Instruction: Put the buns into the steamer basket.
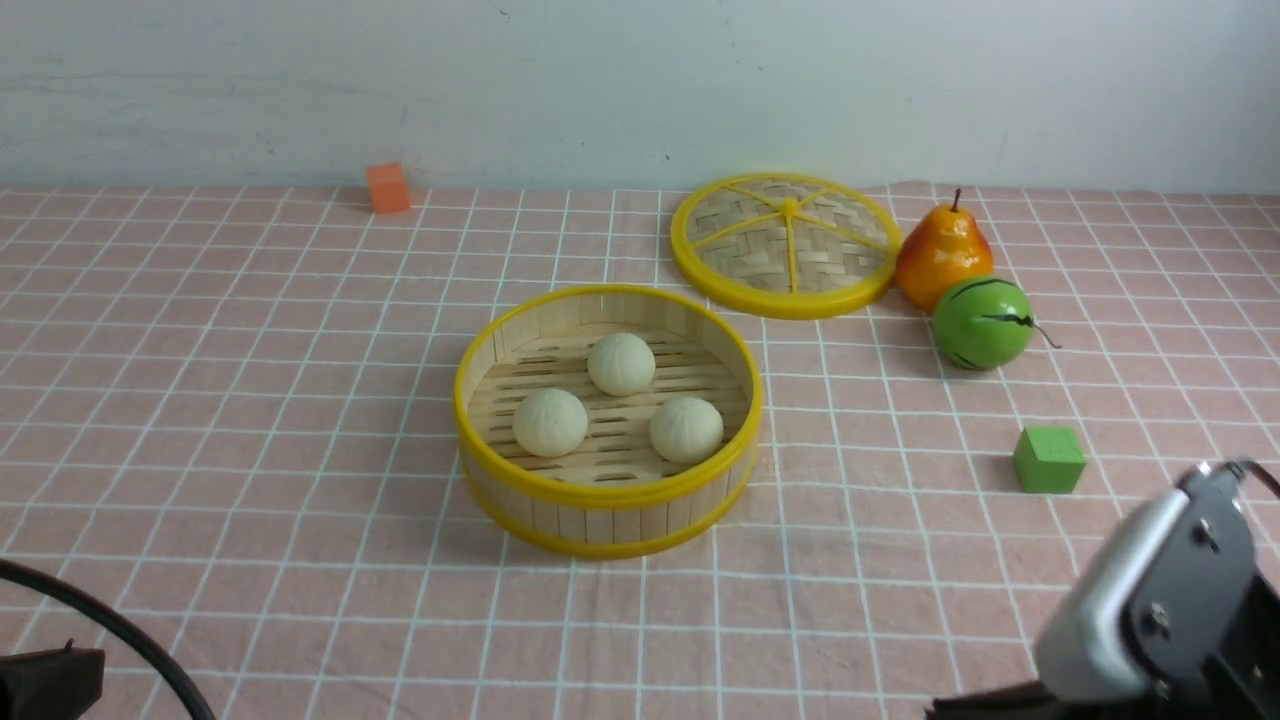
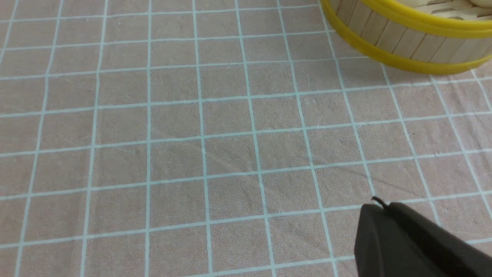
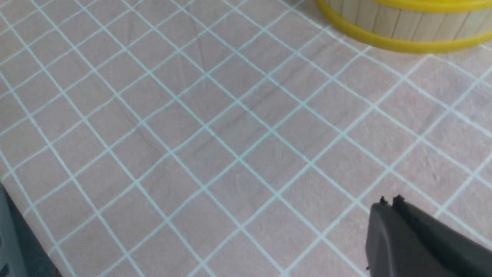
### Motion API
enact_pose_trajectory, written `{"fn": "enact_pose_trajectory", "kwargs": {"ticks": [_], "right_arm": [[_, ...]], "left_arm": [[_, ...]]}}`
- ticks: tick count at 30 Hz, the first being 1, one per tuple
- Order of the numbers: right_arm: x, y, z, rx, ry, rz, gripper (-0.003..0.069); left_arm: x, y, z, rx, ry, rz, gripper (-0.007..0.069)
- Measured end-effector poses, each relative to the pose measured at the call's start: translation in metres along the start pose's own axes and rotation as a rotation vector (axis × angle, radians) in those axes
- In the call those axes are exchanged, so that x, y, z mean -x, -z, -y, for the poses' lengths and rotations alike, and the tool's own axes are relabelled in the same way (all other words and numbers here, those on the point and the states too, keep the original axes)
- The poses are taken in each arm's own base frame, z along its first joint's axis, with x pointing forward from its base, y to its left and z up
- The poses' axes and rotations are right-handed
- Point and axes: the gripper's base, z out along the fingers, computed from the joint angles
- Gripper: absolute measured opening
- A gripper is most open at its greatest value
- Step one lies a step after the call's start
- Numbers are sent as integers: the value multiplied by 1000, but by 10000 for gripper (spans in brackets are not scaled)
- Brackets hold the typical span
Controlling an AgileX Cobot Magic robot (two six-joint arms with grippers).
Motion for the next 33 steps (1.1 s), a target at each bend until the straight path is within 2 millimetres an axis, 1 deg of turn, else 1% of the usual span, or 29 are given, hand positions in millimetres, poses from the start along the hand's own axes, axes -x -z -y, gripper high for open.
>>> {"fn": "enact_pose_trajectory", "kwargs": {"ticks": [1, 2, 3, 4, 7, 8, 9, 11, 15, 16, 17, 18, 20, 23, 24, 25, 26, 28, 33], "right_arm": [[-2, 1, 0, 0, 0, 3, -14], [-18, 2, 2, -6, -3, -17, -13], [-29, 3, 4, -10, 3, -29, -13], [-35, 5, 5, -14, 11, -29, -13], [-43, 13, 6, -22, 58, 5, -13], [-43, 14, 6, -22, 59, 10, -13], [-43, 21, 7, -35, 103, 63, -11], [-45, 28, 9, -61, 153, 136, -11], [-62, 42, 18, -151, 209, 337, -11], [-65, 41, 19, -158, 209, 349, -11], [-75, 47, 24, -213, 197, 443, -11], [-77, 46, 25, -220, 192, 442, -11], [-90, 53, 31, -308, 126, 558, -11], [-96, 60, 37, -401, 7, 618, -11], [-97, 61, 37, -400, 7, 619, -11], [-100, 63, 39, -454, -37, 626, -11], [-101, 63, 40, -466, -49, 619, -10], [-108, 63, 44, -528, -117, 564, -10], [-119, 58, 46, -560, -198, 442, -10]], "left_arm": [[0, 0, 0, 0, 0, 0, -11], [0, 0, 0, 0, 0, 0, -11], [0, 0, 0, 0, 0, 0, -11], [0, 0, 0, 0, 0, 0, -11], [0, 0, 0, 0, 0, 0, -11], [0, 0, 0, 0, 0, 0, -11], [0, 0, 0, 0, 0, 0, -11], [0, 0, 0, 0, 0, 0, -11], [0, 0, 0, 0, 0, 0, -11], [0, 0, 0, 0, 0, 0, -11], [0, 0, 0, 0, 0, 0, -11], [0, 0, 0, 0, 0, 0, -11], [0, 0, 0, 0, 0, 0, -11], [0, 0, 0, 0, 0, 0, -11], [0, 0, 0, 0, 0, 0, -11], [0, 0, 0, 0, 0, 0, -8], [0, 0, 0, 0, 0, 0, -7], [0, 0, 0, 0, 0, 0, -3], [0, 0, 0, 1, 0, -1, 0]]}}
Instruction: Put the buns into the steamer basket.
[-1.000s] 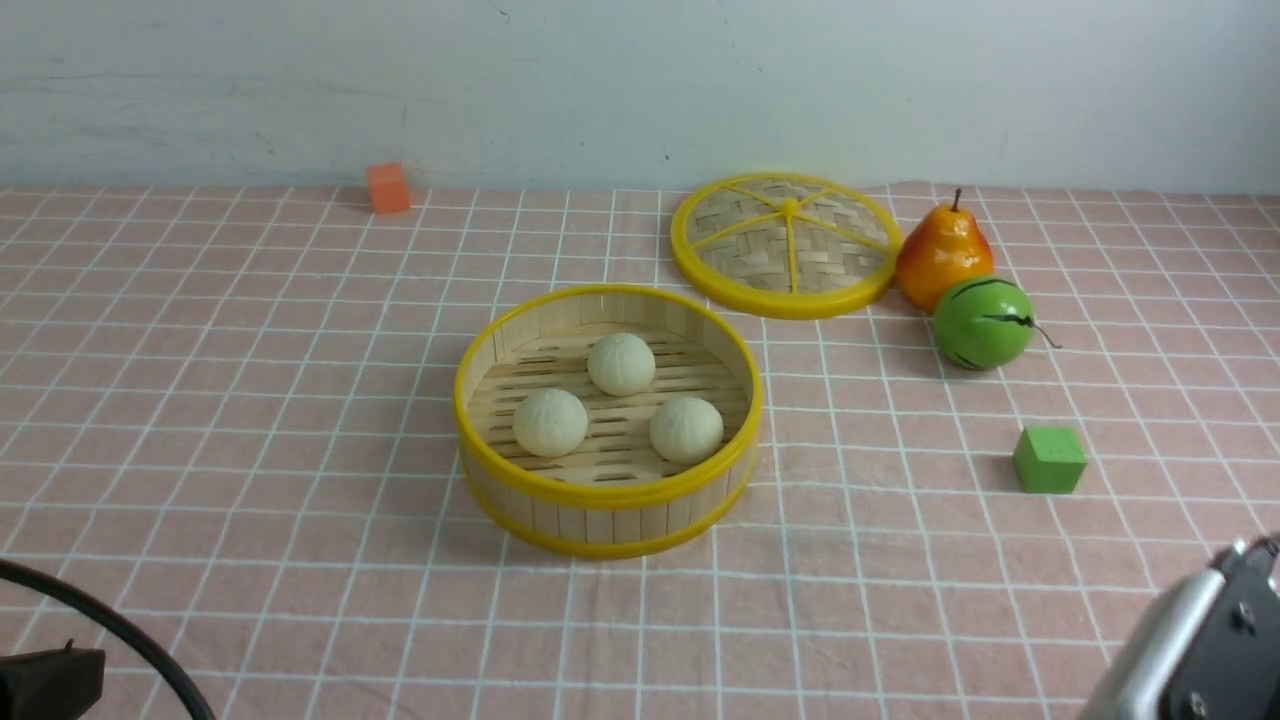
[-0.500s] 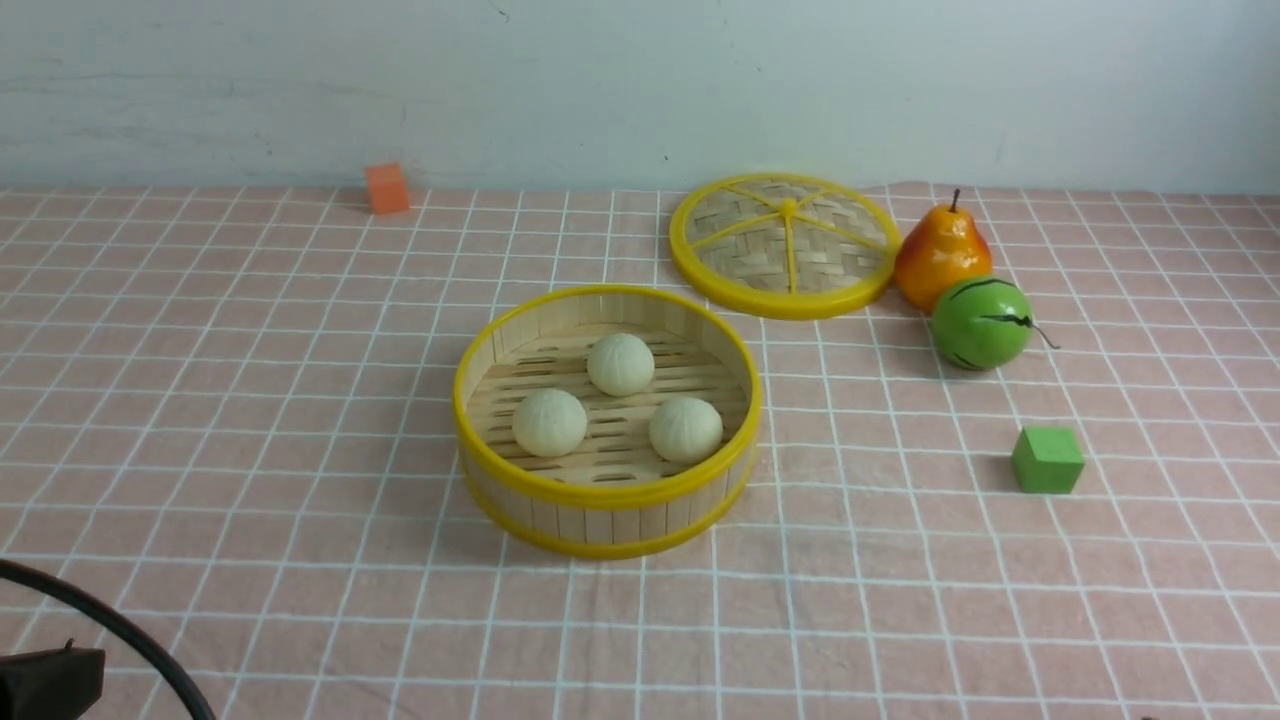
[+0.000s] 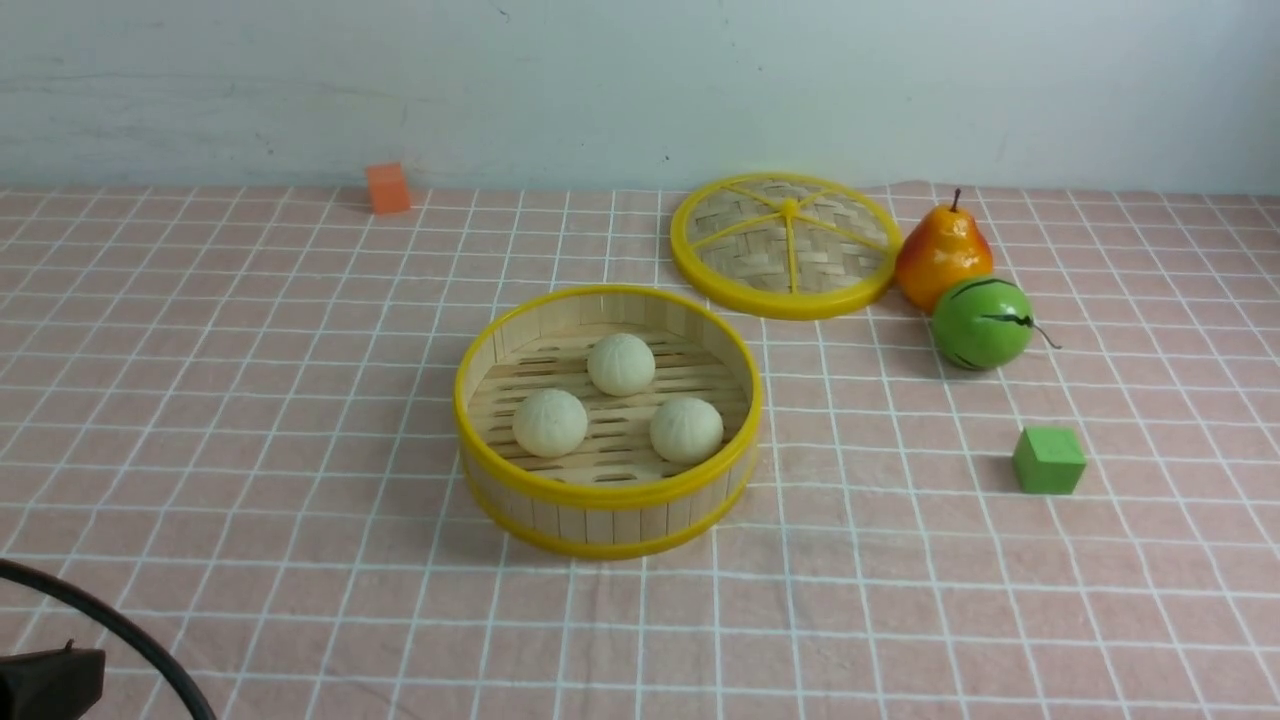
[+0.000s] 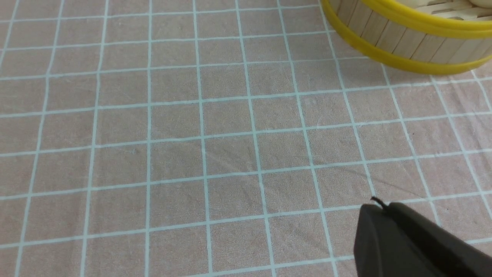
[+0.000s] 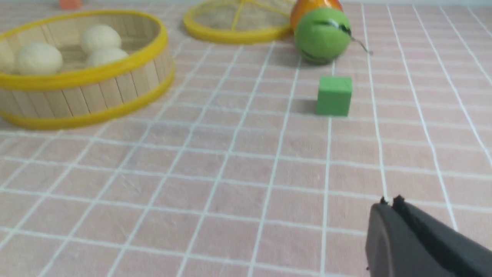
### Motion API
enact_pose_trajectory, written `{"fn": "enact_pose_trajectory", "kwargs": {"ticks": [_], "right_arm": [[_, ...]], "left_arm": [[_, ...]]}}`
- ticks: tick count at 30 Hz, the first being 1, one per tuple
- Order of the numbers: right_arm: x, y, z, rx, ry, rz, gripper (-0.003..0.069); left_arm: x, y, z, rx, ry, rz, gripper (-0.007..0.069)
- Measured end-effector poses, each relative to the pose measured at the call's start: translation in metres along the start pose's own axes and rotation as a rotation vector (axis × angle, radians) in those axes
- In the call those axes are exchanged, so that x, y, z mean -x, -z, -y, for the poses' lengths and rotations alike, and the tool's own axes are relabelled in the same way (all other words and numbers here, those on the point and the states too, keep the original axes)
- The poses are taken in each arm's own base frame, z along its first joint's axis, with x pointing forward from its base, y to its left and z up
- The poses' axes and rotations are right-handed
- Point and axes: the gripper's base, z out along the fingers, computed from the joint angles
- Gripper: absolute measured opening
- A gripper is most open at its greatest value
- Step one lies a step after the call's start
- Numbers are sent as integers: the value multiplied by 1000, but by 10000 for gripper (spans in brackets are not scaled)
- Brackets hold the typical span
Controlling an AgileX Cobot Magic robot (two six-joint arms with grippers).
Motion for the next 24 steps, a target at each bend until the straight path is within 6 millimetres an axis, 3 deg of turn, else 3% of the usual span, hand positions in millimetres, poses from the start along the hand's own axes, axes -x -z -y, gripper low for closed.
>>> {"fn": "enact_pose_trajectory", "kwargs": {"ticks": [24], "right_arm": [[-1, 1, 0, -5, -16, -34, 0]], "left_arm": [[0, 0, 0, 0, 0, 0, 17]]}}
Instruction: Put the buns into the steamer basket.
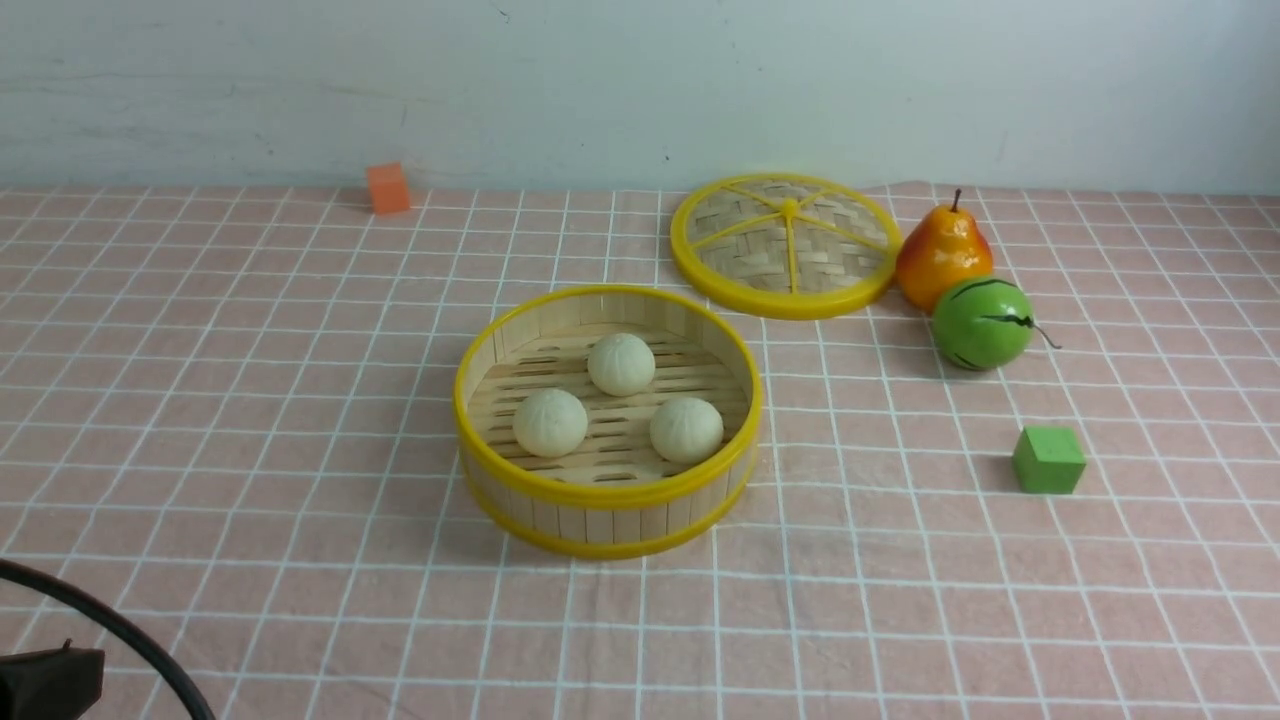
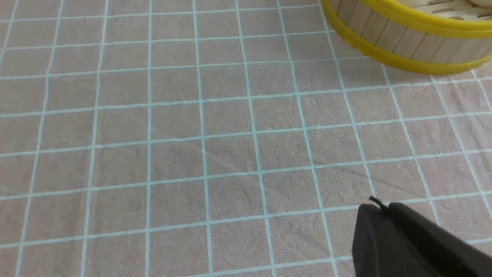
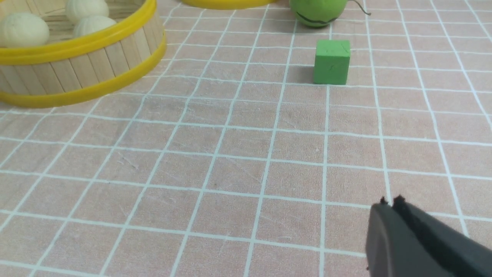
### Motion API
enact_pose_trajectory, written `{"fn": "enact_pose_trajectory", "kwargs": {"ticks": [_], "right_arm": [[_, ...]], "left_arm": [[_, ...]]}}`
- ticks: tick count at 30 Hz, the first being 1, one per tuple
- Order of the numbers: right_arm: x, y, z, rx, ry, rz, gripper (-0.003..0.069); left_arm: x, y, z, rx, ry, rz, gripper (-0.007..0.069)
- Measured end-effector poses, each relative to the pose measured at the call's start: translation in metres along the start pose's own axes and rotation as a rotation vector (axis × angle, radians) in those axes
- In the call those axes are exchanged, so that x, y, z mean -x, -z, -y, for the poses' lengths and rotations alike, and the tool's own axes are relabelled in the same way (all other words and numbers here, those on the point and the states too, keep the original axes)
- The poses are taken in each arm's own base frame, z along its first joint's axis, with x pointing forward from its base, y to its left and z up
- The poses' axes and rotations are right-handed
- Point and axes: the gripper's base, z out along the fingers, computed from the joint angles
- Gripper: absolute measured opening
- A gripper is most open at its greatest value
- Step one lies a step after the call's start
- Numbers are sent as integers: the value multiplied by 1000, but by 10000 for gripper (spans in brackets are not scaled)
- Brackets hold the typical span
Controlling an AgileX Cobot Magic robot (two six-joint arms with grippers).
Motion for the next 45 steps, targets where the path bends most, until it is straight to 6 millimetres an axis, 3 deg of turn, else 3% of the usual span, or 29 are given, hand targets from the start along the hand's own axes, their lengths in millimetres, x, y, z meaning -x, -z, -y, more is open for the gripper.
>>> {"fn": "enact_pose_trajectory", "kwargs": {"ticks": [4, 10, 13, 18, 31, 45], "right_arm": [[0, 0, 0, 0, 0, 0, 2], [0, 0, 0, 1, -4, 0, 10], [0, 0, 0, 1, -4, 1, 10], [0, 0, 0, 1, -4, 1, 13], [0, 0, 0, 2, -7, -1, 21], [0, 0, 0, 2, -7, -1, 41]], "left_arm": [[-4, 0, -1, -4, -6, 13, 17], [-38, 5, -15, 6, 126, 121, 20], [-61, 6, -22, 15, 200, 331, 13], [-85, -6, -26, 62, 216, 536, -13], [-106, -17, -26, 105, 153, 335, -13], [-107, -18, -26, 104, 132, 324, -13]]}}
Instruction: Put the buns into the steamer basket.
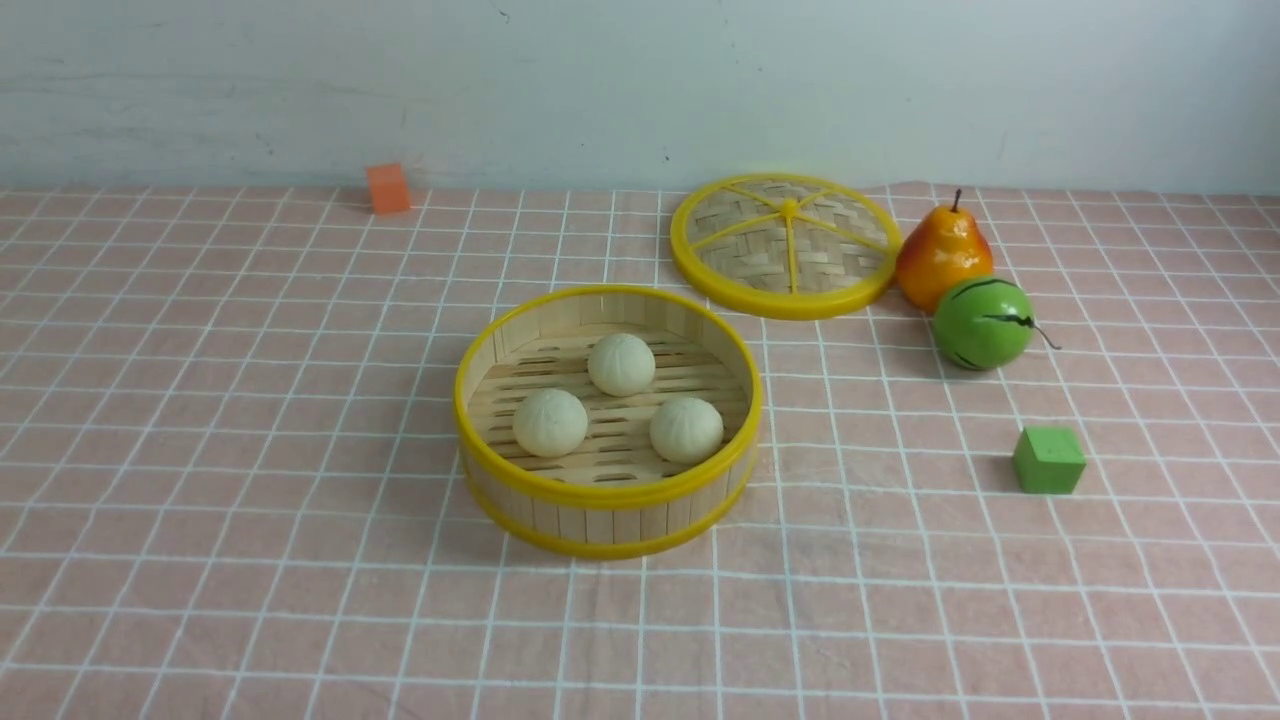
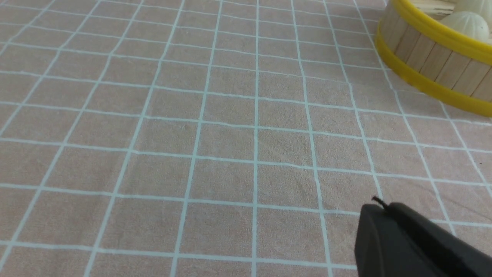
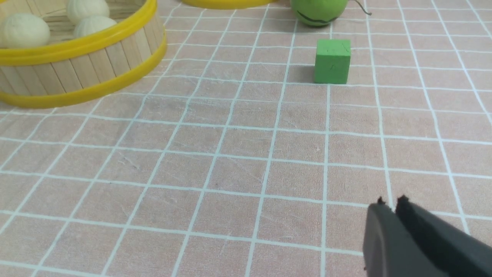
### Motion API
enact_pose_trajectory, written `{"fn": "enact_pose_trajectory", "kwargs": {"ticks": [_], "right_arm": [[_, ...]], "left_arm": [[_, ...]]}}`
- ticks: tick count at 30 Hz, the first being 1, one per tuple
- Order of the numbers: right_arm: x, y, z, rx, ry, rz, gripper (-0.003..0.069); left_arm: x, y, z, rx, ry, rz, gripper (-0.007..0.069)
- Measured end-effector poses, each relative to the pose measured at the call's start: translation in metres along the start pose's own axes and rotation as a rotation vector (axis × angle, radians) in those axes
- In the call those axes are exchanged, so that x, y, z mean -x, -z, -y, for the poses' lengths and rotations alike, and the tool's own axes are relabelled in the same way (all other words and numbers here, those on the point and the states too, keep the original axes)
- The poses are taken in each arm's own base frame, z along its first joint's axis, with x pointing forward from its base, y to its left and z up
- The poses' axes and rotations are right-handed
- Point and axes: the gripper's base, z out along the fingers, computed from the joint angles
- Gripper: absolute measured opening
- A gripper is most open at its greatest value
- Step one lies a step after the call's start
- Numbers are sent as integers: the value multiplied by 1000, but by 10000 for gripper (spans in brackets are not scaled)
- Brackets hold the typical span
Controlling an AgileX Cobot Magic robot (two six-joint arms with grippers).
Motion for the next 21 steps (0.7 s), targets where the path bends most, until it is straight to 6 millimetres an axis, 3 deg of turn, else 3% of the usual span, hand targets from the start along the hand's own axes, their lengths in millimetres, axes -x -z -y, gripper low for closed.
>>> {"fn": "enact_pose_trajectory", "kwargs": {"ticks": [21], "right_arm": [[0, 0, 0, 0, 0, 0, 70]], "left_arm": [[0, 0, 0, 0, -1, -1, -13]]}}
